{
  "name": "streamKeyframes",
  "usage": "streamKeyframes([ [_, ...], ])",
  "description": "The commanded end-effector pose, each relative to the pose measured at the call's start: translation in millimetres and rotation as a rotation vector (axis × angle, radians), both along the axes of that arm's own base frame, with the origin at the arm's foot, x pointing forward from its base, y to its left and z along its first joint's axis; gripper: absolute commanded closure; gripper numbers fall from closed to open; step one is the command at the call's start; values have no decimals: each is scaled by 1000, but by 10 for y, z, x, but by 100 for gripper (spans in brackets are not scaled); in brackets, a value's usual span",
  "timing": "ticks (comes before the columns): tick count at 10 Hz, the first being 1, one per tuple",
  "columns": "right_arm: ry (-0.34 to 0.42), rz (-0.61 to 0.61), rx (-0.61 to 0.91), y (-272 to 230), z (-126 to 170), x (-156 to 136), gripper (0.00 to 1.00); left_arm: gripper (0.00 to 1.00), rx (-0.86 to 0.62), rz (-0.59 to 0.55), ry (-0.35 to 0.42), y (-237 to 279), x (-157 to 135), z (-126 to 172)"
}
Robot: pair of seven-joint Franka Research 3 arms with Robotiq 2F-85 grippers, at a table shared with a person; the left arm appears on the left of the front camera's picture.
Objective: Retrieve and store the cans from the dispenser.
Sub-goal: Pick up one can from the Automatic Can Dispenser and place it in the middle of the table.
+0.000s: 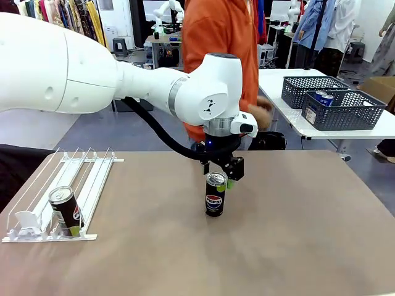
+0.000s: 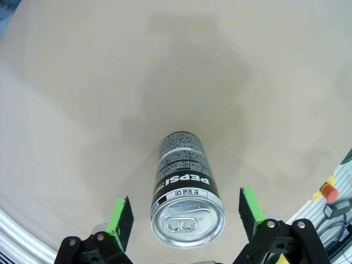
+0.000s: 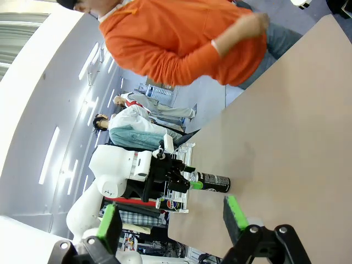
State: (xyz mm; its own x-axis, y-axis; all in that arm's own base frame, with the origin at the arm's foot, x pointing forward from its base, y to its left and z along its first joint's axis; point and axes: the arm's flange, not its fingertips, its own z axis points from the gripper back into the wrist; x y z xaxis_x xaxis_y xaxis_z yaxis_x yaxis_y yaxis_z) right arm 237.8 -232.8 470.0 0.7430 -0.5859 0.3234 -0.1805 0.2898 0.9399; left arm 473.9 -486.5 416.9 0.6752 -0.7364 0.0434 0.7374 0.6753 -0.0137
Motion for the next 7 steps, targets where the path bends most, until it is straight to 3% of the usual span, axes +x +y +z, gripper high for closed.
streamKeyframes([
  [1, -39, -5, 4, -6, 25, 34, 0, 0, -1, 36, -32, 75, -22, 98],
  [3, -39, -5, 4, -6, 25, 34, 0, 0, -77, 65, -60, 284, -66, 468],
  [5, -39, -5, 4, -6, 25, 34, 0, 0, -188, 17, -66, 722, -291, 1043],
  [7, -39, -5, 4, -6, 25, 34, 0, 0, -368, 24, -1, 1544, -461, 1511],
])
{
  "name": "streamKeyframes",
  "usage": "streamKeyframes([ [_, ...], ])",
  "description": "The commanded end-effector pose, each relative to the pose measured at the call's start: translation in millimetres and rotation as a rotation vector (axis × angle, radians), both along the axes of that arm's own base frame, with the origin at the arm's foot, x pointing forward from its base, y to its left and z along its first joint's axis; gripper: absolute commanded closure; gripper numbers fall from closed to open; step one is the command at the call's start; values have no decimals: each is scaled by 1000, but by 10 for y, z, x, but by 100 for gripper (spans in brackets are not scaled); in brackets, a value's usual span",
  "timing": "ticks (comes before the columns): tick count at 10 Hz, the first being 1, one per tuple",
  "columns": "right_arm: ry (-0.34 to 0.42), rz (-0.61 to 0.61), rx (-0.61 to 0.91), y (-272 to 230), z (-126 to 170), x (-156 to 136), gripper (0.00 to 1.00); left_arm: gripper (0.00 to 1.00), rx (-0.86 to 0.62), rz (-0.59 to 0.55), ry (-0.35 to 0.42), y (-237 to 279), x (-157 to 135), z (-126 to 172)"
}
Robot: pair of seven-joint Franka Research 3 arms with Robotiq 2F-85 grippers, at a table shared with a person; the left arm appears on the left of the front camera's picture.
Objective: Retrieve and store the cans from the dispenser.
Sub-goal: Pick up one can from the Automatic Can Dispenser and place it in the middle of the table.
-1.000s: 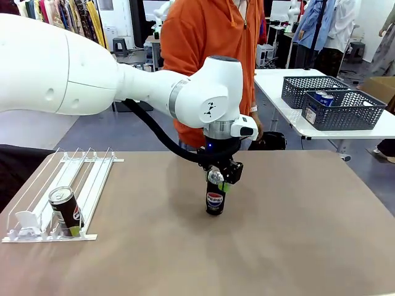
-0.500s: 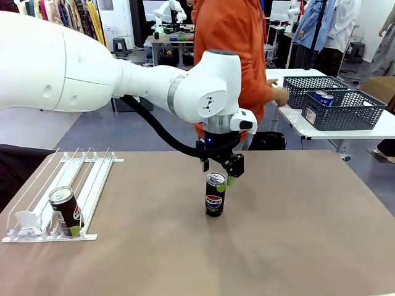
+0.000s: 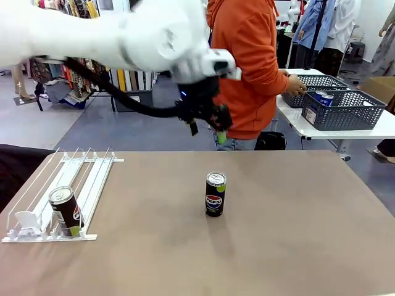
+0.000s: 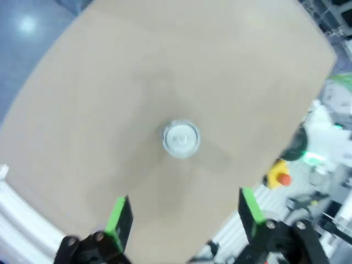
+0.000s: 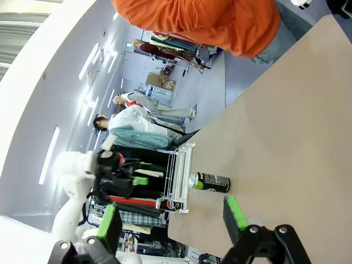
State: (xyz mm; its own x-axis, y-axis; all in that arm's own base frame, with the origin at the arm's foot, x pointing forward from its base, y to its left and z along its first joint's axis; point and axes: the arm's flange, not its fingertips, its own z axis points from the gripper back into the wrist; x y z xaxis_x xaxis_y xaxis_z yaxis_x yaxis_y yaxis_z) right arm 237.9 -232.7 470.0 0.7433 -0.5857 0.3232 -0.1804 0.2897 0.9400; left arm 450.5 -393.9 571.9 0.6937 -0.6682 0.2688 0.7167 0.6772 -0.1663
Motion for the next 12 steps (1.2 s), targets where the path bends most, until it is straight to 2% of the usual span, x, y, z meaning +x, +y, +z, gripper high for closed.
streamKeyframes([
  [1, -39, -5, 4, -7, 26, 33, 0, 0, -236, -21, 61, 1240, -313, 137],
  [3, -39, -5, 4, -7, 26, 33, 0, 0, -491, 125, 46, 2377, -501, 211],
  [4, -39, -5, 4, -7, 26, 33, 0, 0, -650, 196, 60, 2940, -610, 100],
  [5, -39, -5, 4, -7, 26, 33, 0, 0, -760, 253, 75, 3345, -725, -40],
  [6, -39, -5, 4, -7, 26, 33, 0, 0, -839, 378, 78, 3678, -838, -184],
  [8, -39, -5, 4, -7, 26, 33, 0, 0, -990, 441, 107, 4147, -956, -432],
  [9, -39, -5, 4, -7, 26, 33, 0, 0, -977, 523, 149, 4202, -971, -465],
  [10, -39, -5, 4, -7, 26, 33, 0, 0, -915, 439, 118, 4181, -965, -401],
  [12, -39, -5, 4, -7, 26, 33, 0, 0, -915, 439, 118, 4181, -965, -401],
])
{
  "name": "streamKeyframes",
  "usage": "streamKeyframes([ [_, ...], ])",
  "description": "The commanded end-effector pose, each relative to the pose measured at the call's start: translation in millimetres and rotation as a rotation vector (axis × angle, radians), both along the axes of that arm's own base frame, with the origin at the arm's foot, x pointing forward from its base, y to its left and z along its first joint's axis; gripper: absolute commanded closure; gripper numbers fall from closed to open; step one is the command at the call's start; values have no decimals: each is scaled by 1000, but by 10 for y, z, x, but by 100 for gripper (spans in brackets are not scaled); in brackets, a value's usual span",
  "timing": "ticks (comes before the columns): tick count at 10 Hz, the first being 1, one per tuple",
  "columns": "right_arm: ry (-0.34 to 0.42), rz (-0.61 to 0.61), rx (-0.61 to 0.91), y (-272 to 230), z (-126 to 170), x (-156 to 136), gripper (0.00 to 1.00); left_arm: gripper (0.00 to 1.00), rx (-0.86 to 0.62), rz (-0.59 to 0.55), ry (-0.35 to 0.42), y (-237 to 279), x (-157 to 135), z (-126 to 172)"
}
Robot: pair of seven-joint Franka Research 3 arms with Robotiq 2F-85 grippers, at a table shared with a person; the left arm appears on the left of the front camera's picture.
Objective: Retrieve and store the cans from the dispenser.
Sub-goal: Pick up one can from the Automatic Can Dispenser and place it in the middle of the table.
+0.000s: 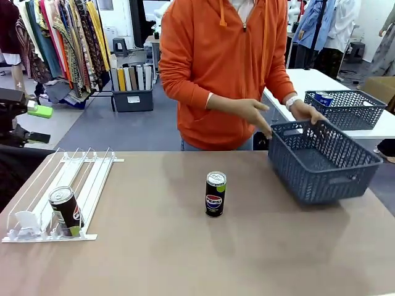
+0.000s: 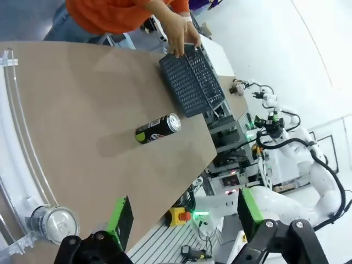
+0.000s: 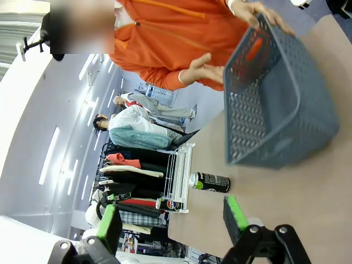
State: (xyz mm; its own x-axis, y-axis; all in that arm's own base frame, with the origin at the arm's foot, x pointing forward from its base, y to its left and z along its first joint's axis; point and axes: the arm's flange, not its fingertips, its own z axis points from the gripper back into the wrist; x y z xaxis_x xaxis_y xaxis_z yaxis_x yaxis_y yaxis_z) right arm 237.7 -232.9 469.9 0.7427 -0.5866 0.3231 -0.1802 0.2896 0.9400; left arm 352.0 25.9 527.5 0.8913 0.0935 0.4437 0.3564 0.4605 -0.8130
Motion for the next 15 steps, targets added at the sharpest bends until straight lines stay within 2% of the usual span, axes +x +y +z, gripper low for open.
streamKeyframes([
  [1, -39, -4, 4, -5, 26, 35, 0, 0, -1, -17, -21, -17, 20, 43],
  [12, -39, -4, 4, -5, 26, 35, 0, 0, -1, -17, -21, -17, 20, 43],
  [13, -39, -4, 4, -5, 26, 35, 0, 0, 12, -8, -4, -33, 5, 37],
  [14, -39, -4, 4, -5, 26, 35, 0, 0, 309, -65, 75, -118, -72, 101],
  [15, -39, -4, 4, -5, 26, 35, 0, 0, 548, -74, 123, -229, -136, 123],
])
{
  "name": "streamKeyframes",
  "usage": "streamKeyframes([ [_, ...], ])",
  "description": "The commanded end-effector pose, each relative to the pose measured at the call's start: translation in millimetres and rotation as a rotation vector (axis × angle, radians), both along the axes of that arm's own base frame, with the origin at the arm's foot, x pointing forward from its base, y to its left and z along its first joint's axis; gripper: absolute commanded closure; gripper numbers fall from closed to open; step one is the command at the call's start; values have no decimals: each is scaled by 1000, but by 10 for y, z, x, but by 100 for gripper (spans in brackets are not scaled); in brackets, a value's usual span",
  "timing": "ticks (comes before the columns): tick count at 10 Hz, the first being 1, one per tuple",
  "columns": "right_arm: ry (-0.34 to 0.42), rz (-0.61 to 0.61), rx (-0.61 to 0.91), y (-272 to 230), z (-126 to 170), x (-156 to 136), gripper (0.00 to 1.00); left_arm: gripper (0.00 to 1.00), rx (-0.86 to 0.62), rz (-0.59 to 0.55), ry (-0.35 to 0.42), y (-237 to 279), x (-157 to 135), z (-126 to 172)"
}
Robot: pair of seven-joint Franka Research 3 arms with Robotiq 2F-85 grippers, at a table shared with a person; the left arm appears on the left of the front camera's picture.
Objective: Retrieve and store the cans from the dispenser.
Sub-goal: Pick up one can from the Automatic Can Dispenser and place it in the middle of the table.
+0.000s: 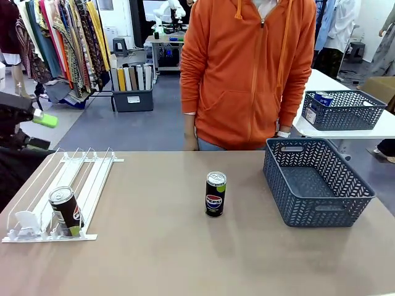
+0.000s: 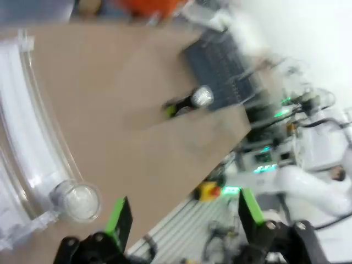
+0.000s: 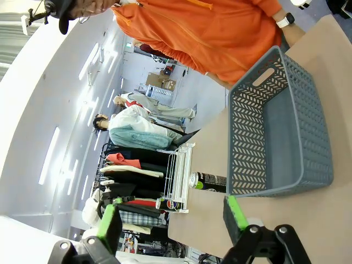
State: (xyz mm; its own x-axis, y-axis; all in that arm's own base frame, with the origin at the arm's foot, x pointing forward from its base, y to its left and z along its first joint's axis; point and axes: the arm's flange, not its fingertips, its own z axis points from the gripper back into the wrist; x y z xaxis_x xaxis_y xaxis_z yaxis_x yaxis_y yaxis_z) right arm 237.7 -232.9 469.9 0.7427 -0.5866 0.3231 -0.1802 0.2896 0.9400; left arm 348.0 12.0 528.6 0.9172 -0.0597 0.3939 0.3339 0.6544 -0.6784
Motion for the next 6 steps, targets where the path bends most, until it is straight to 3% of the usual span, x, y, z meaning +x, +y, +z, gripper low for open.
streamKeyframes([
  [1, -39, -4, 4, -5, 26, 35, 0, 0, 514, -67, 45, -216, -154, 95],
  [2, -39, -4, 4, -5, 26, 35, 0, 0, 755, -33, 105, -360, -181, 13],
  [5, -39, -4, 4, -5, 26, 35, 0, 0, 892, 19, 169, -639, 52, -246],
  [6, -39, -4, 4, -5, 26, 35, 0, 0, 842, 53, 143, -721, 162, -241],
])
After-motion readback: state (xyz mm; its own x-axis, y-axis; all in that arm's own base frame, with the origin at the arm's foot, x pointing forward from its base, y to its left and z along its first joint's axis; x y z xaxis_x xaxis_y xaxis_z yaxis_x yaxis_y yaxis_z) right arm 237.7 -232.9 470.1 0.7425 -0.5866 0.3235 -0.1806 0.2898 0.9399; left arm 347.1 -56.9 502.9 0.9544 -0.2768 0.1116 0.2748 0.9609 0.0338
